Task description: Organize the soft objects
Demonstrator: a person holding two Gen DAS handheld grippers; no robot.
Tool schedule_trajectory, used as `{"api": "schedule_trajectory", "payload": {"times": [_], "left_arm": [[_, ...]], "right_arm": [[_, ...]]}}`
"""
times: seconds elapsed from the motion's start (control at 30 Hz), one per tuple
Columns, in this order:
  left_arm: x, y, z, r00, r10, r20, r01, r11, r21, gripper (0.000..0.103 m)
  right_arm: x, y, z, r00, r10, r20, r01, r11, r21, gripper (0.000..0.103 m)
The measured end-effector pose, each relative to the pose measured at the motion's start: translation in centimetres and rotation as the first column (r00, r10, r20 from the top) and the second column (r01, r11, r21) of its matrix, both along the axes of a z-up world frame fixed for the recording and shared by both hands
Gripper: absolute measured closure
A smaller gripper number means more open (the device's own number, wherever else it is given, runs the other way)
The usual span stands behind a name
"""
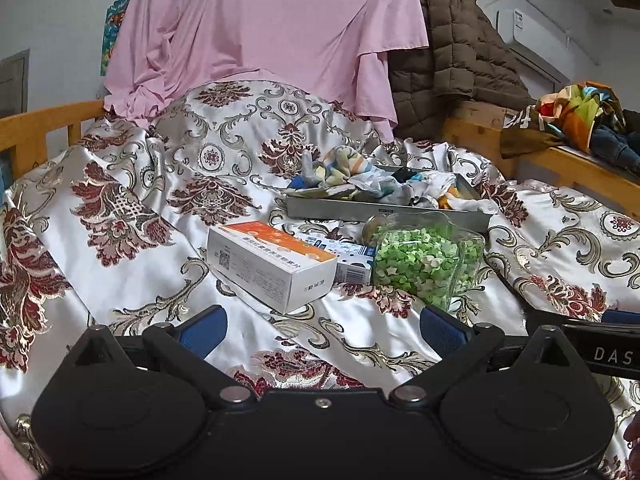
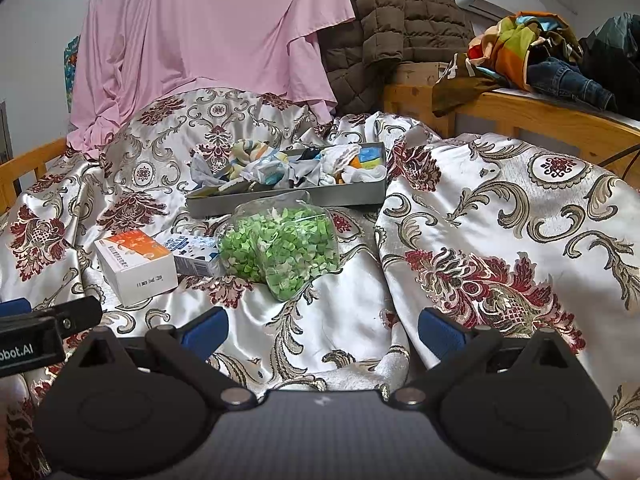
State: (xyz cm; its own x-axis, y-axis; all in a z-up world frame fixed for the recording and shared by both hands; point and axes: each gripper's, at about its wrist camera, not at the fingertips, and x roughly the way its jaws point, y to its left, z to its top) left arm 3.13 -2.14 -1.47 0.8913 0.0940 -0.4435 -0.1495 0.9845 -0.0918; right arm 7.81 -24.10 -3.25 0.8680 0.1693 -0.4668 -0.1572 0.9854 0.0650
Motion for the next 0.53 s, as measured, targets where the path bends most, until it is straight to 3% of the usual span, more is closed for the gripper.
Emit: {"api": "schedule_trajectory", "payload": {"times": [0.53], "left_arm": [[0.14, 0.33, -0.14, 1.0, 0.013, -0.015, -0.013, 1.0, -0.001, 0.001]], "right_arm": [[0.03, 0.01, 0.09, 1.0, -0.001, -0.001, 0.001, 1.0, 0.001, 0.0]]}}
